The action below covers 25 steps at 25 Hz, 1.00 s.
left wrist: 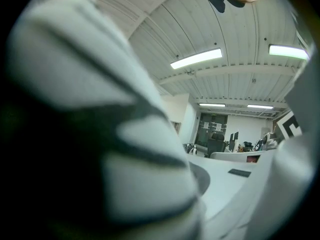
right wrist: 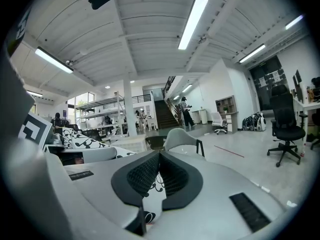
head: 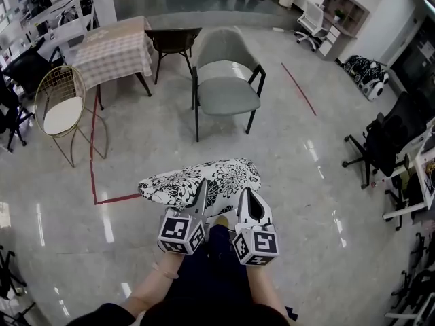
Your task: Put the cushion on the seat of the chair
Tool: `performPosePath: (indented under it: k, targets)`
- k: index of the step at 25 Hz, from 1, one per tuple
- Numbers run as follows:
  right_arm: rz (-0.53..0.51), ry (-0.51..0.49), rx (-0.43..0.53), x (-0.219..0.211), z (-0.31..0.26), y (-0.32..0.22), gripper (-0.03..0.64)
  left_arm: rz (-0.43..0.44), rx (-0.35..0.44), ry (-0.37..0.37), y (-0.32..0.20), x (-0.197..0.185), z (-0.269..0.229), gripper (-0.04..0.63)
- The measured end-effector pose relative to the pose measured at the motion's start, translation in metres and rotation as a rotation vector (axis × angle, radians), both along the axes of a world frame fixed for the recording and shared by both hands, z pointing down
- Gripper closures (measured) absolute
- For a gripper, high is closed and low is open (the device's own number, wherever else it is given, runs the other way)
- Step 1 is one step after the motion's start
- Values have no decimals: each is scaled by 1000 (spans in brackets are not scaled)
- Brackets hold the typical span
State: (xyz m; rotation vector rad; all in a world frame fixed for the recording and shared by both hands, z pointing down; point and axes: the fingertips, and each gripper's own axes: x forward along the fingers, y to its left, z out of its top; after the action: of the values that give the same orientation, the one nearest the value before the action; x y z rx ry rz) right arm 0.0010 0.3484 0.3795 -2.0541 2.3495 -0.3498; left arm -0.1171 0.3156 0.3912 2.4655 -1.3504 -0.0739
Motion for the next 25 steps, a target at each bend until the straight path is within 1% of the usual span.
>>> performPosePath:
  k: [4,8,18,25]
  targets:
    - [-9,-9,13,3,1,-16,603,-15,4,13,-14,0,2,557]
    - [-29,-5,20,10,0,-44,603,-37,-2,16,-39,7,4,557]
    - [-75,-19,9,36,1,-124,603,-49,-14,-14,-111,40,3,557]
    - [-82,-33,10,54,-4,-165,603,-66,-10,-20,-149,56,1,557]
